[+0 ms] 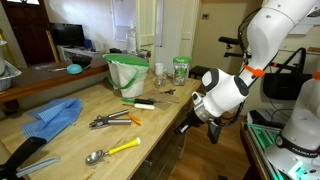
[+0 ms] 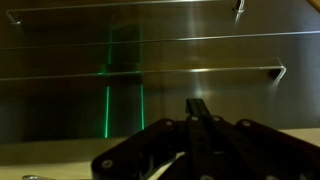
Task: Open the topmost drawer.
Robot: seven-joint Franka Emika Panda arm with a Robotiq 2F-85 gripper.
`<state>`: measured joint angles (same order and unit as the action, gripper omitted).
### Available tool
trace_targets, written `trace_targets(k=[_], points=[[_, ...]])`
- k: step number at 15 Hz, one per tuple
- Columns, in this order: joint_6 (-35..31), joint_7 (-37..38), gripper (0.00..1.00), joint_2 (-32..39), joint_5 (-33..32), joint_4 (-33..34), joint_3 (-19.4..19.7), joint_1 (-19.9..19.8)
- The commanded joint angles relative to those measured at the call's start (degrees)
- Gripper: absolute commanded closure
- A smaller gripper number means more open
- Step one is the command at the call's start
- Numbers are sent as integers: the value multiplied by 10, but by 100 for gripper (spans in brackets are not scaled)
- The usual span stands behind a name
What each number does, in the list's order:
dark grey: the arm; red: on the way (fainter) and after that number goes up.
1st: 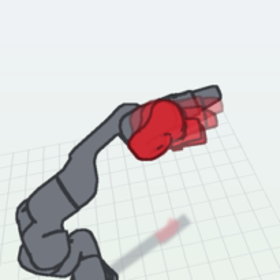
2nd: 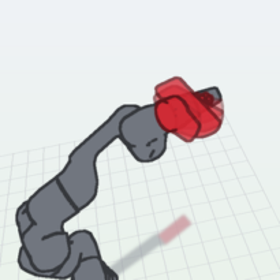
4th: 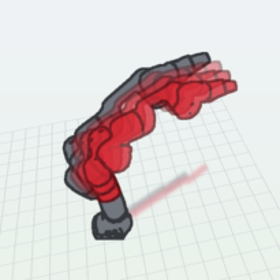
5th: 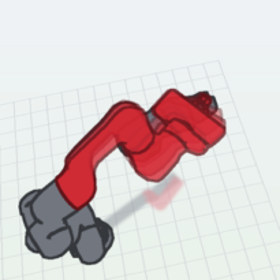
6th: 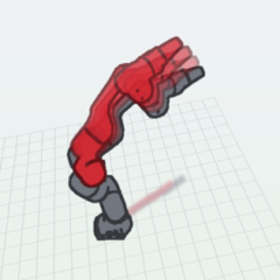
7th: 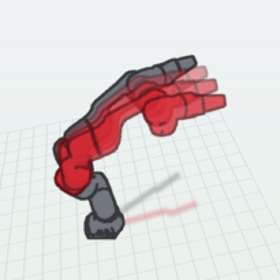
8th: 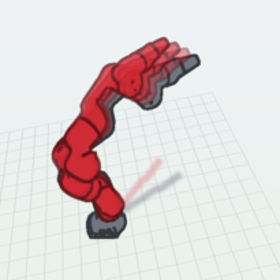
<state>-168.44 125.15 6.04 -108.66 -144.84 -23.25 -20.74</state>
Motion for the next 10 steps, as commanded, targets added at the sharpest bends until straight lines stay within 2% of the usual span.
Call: trace_targets(k=[1,6,10], points=[[21,123,100,68,-117,43,-7,-4],[80,202,100,143,-236,77,-13,-13],[116,227,100,187,-286,94,-17,-19]])
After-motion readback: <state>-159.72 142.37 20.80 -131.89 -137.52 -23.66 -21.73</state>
